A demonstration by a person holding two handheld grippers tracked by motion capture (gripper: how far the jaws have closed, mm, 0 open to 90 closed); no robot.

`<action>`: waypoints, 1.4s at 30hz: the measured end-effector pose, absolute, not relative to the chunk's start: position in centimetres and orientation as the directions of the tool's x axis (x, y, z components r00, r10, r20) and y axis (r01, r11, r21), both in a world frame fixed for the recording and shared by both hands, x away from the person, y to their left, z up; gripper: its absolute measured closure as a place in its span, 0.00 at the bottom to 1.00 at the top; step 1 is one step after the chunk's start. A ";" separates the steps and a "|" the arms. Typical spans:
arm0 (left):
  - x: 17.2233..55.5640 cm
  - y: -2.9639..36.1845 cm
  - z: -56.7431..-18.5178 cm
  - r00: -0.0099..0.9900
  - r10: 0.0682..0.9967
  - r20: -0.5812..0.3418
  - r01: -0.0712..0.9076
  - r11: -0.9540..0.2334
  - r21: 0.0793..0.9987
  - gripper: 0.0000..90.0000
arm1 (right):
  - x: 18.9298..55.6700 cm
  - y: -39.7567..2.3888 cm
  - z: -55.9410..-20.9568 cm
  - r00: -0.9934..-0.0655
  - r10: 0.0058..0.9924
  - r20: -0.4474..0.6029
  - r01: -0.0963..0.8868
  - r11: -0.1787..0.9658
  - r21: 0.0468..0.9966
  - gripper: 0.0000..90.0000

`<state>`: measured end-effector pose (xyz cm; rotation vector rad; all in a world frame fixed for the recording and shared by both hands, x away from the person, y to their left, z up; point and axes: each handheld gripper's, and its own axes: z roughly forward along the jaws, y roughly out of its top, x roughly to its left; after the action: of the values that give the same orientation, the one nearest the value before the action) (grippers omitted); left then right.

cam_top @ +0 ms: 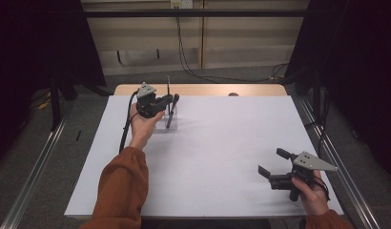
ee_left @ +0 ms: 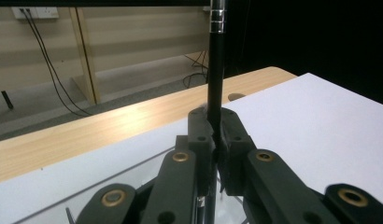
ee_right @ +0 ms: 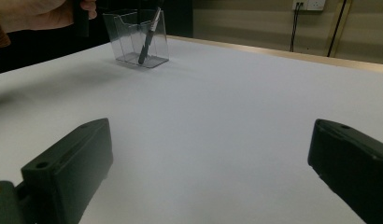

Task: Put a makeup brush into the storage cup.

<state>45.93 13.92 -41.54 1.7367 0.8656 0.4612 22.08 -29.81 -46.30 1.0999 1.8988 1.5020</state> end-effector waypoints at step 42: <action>45.9 13.9 -43.9 0.653 0.748 -0.115 0.383 -0.195 0.903 0.92 | 22.3 -29.7 -46.6 -0.576 0.809 0.118 0.315 0.086 0.945 0.00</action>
<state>45.87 13.90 -43.87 1.8103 0.9054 0.4303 22.33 -29.70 -46.58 1.1037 1.9323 1.5004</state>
